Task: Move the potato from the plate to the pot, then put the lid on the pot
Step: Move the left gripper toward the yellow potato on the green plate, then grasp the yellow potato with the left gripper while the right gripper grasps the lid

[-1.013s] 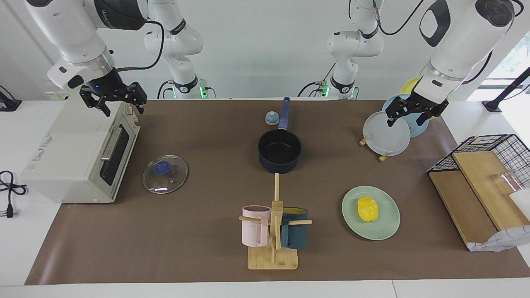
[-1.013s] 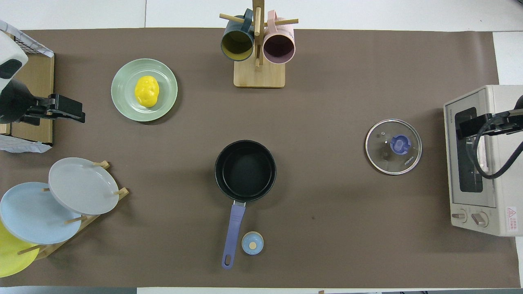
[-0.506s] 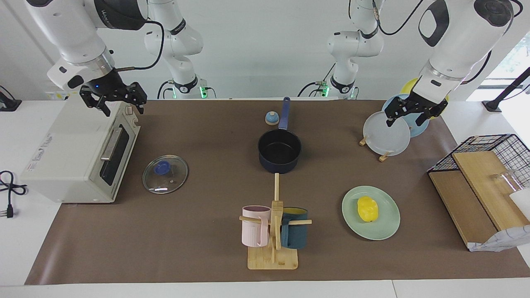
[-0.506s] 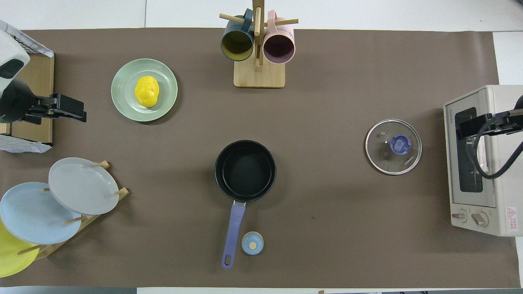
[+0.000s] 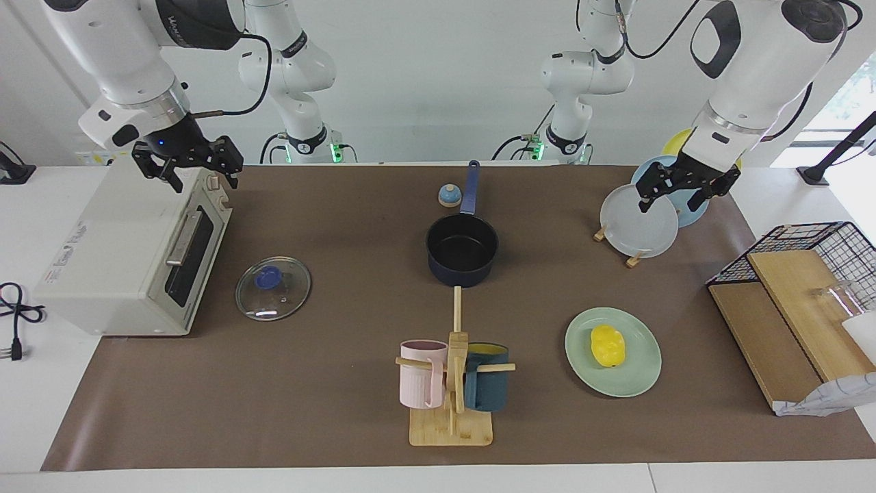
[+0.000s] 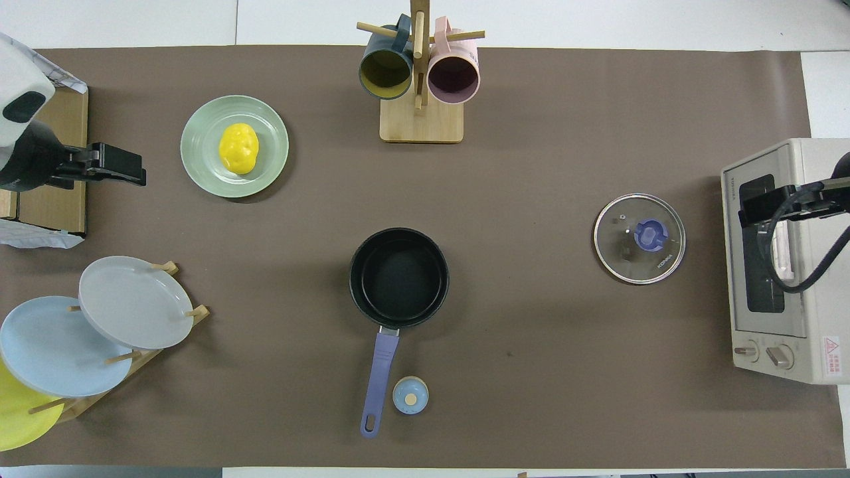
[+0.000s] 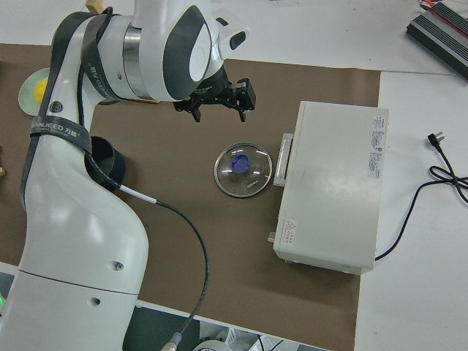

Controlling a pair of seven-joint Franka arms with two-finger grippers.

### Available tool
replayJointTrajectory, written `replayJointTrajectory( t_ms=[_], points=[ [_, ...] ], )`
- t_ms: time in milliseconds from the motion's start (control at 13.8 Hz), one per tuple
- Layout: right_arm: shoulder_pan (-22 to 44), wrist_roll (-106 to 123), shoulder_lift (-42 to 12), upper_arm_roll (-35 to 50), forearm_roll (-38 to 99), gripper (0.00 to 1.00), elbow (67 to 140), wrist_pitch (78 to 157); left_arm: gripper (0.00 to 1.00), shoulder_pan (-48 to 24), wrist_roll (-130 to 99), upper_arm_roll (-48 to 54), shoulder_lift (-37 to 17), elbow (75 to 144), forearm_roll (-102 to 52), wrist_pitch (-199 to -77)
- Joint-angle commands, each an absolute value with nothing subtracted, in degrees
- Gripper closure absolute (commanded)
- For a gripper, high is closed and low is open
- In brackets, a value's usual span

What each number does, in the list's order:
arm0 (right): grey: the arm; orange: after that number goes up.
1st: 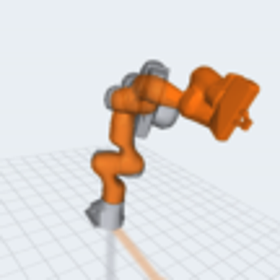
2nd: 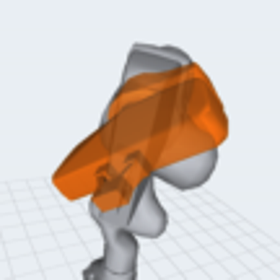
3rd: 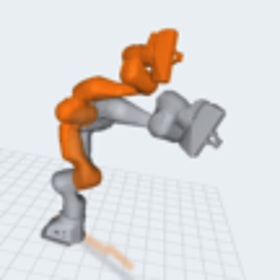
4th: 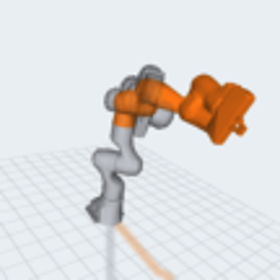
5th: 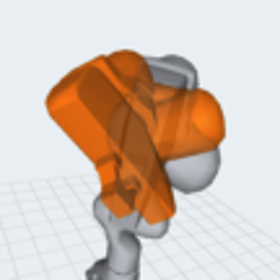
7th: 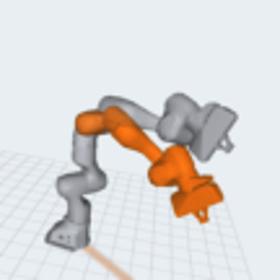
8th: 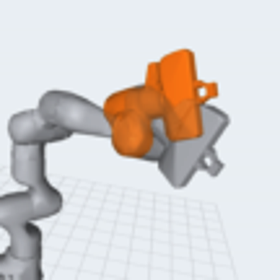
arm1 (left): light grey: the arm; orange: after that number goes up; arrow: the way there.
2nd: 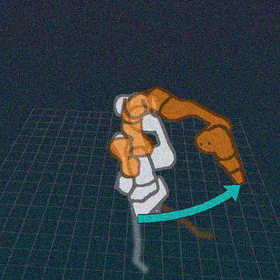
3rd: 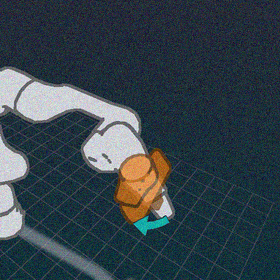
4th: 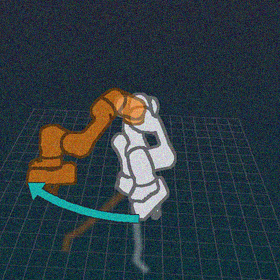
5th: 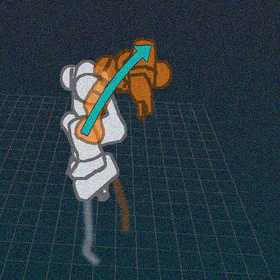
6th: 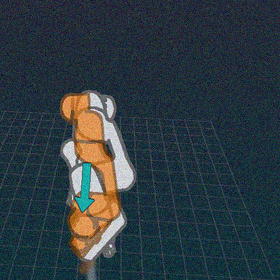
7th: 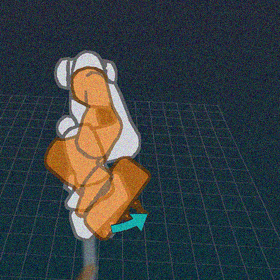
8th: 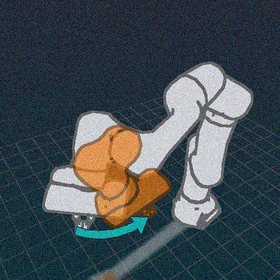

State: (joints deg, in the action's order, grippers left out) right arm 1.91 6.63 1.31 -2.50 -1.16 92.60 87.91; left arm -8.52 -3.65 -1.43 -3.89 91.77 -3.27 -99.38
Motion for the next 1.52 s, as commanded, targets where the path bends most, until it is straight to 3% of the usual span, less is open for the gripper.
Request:
replayJointTrajectory(
  t_ms=[0, 362, 651, 1013, 1447],
  points=[
    [1.67, 6.59, 2.55, -1.59, -0.53, 0.00, 94.04, 87.54, 0.00, -9.05, -4.57, -1.93, -15.25, 83.09, -7.28, -98.35],
    [3.25, 8.87, 4.57, -1.14, 0.61, 0.00, 102.37, 96.83, 0.00, -8.79, -4.66, -1.76, -26.17, 80.07, -7.30, -107.04],
    [2.64, 13.26, 1.16, -1.14, 0.70, 0.00, 107.39, 104.84, 0.00, -10.02, -3.61, -1.76, -33.12, 79.45, -6.07, -114.16],
    [1.93, 15.12, -1.40, -1.23, 0.79, 0.00, 121.08, 123.62, 0.00, -10.55, -0.27, -1.76, -34.28, 81.20, -4.40, -120.21],
    [1.93, 13.71, -4.21, -1.23, 0.79, 0.00, 126.21, 133.06, 0.00, -10.63, 2.02, -1.76, -34.19, 84.98, -4.39, -124.62]
  ],
)
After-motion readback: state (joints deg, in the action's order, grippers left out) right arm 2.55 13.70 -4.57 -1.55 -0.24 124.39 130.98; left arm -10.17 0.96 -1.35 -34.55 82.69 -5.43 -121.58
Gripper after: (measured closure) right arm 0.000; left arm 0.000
